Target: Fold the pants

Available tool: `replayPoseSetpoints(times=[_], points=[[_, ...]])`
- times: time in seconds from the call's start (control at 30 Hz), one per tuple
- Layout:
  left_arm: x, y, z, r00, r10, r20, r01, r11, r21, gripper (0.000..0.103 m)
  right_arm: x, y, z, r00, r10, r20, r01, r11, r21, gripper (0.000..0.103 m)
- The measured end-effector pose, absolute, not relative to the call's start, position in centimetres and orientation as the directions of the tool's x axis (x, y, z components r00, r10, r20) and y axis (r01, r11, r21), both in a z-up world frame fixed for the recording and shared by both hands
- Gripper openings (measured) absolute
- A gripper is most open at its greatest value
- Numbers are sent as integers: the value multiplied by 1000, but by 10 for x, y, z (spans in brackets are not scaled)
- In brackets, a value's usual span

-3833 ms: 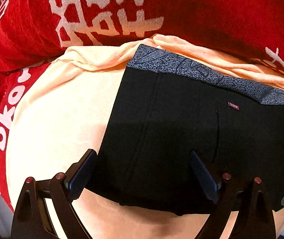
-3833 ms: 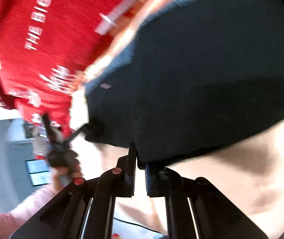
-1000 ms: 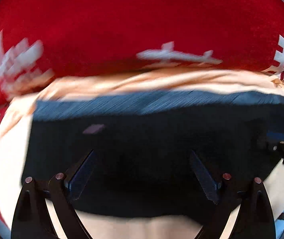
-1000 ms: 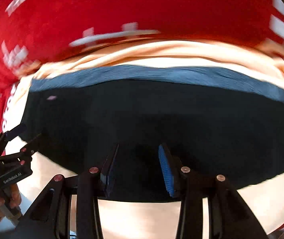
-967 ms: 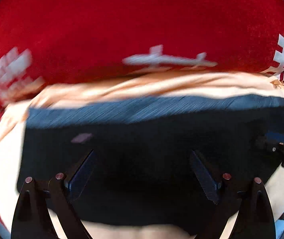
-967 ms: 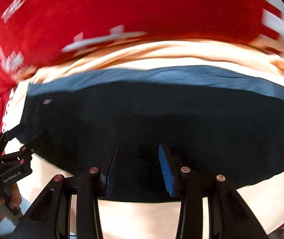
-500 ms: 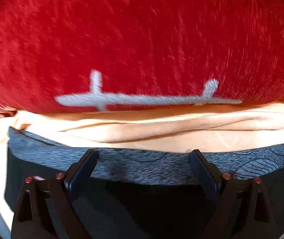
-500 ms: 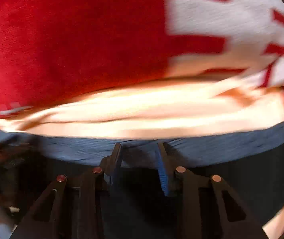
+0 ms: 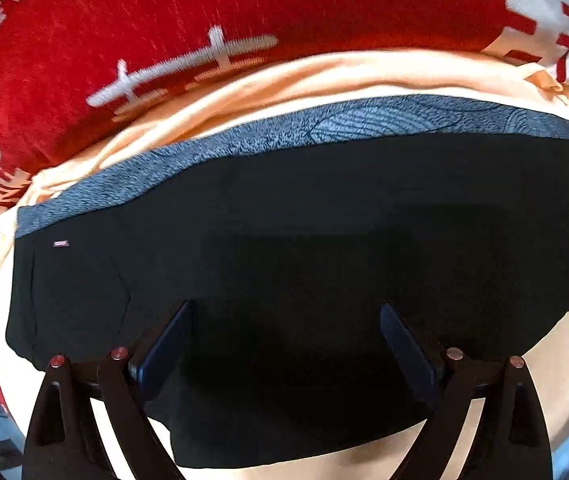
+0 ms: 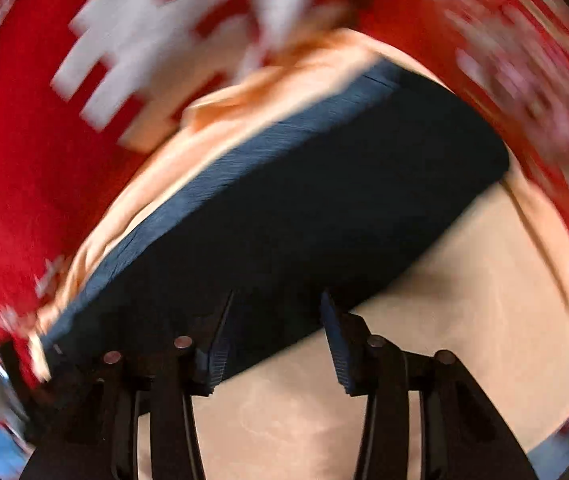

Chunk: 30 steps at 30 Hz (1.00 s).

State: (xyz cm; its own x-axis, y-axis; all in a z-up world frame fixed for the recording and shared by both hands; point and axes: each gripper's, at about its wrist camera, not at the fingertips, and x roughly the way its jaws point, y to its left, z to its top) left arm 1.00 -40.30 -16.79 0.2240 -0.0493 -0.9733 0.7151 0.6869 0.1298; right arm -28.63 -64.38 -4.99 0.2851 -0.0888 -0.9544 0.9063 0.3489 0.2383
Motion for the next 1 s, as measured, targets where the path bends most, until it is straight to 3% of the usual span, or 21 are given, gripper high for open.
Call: replayPoseSetpoints(times=[0.2,0.33,0.43,0.47,0.5,0.7,0.73,0.77,0.8,0.9,1.0], points=[[13,-400,-169,197,-34,-980,715,688,120,95,-305,-674,-58,332,-95,-938,926,224,305,48],[11,-391,-166,216,-24,-976,712,688,141,95,-322,-669,-43,270,-171,-948,957,155,245,48],[4,-391,-167,234,-26,-972,716,681,154,95,-333,-681,-53,268,-148,-952,960,118,253,47],[4,-391,-166,234,-22,-972,719,677,157,95,-337,-686,-56,287,-128,-949,955,120,272,22],[2,-392,-166,231,-20,-973,721,675,158,95,-332,-691,-60,287,-103,-953,952,142,271,6],[-13,-389,-166,234,-13,-972,726,667,166,95,-330,-693,-52,224,-85,-971,929,320,187,7],[-13,-390,-166,234,-2,-972,726,666,173,95,-331,-694,-57,208,-79,-975,930,325,172,12],[-12,-389,-166,230,8,-973,726,665,177,95,-334,-695,-59,187,-89,-978,936,320,150,32],[-17,-386,-168,226,16,-974,725,665,179,95,-340,-696,-55,178,-107,-978,945,297,139,38],[-18,-412,-154,202,19,-979,717,678,161,95,-344,-692,-32,177,-180,-968,953,276,123,38],[-20,-430,-140,205,-21,-978,713,689,135,95,-325,-688,-6,206,-284,-936,913,400,79,38]])
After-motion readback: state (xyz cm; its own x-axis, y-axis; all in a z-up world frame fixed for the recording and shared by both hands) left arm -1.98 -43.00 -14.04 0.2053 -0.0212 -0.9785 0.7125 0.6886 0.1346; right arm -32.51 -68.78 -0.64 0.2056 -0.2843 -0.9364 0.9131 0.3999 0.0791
